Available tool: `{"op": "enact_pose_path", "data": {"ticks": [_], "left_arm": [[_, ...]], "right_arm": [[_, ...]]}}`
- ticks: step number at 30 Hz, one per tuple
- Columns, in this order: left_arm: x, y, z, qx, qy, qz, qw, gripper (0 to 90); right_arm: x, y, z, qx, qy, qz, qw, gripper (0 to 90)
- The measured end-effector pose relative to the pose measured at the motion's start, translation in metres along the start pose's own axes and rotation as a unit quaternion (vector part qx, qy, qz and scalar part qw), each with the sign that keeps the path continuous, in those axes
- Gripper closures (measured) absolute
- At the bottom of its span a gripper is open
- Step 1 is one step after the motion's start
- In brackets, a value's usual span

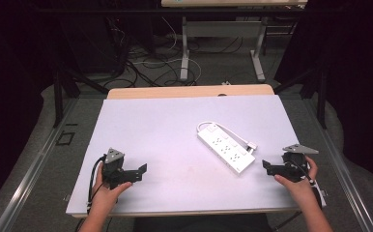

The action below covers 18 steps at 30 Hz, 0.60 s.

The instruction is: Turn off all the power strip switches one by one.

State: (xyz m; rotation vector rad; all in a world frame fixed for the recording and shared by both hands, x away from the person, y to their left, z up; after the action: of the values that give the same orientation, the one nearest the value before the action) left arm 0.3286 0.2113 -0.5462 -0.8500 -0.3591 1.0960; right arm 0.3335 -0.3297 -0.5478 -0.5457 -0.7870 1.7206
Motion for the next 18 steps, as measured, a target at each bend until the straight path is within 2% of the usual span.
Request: {"op": "enact_pose_path", "data": {"ticks": [3,7,8,13,14,17,18], "left_arm": [[-0.002,-0.002,0.001,-0.003,-0.003,-0.001,1.0,0.2],[-0.004,-0.001,0.002,-0.007,-0.003,-0.001,1.0,0.2],[-0.004,-0.001,0.002,-0.007,-0.001,-0.002,1.0,0.2],[-0.007,0.0,0.002,-0.009,-0.002,-0.004,1.0,0.2],[-0.007,0.0,0.003,-0.01,-0.002,-0.004,0.9999,0.2],[-0.007,0.001,0.004,-0.012,-0.006,-0.005,0.9999,0.2],[-0.007,0.002,0.005,-0.011,-0.007,-0.003,0.9999,0.2]], "right_arm": [[0.003,-0.003,0.003,-0.006,-0.007,0.007,0.9999,4.7],[0.008,-0.007,0.004,-0.007,-0.005,0.014,0.9999,5.2],[0.012,-0.011,0.004,-0.003,-0.015,0.017,0.9997,5.4],[0.02,-0.018,0.004,-0.003,-0.024,0.026,0.9994,6.5],[0.024,-0.022,0.003,-0.002,-0.027,0.036,0.999,8.5],[0.028,-0.027,0.002,-0.003,-0.031,0.042,0.9987,9.0],[0.032,-0.031,0.001,-0.002,-0.032,0.051,0.9982,10.4]]}}
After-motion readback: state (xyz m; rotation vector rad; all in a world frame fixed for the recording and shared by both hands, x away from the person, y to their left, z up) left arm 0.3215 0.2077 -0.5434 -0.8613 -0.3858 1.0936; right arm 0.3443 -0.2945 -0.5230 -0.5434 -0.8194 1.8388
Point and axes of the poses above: each handheld gripper's, and its own axes: z roughly backward along the jaws, y roughly out of its underside, x roughly to its left, the point moved 1 cm from there along -z, roughly forward along the jaws, and after that the axes turned 3 degrees about x, right-handed, at the moved point
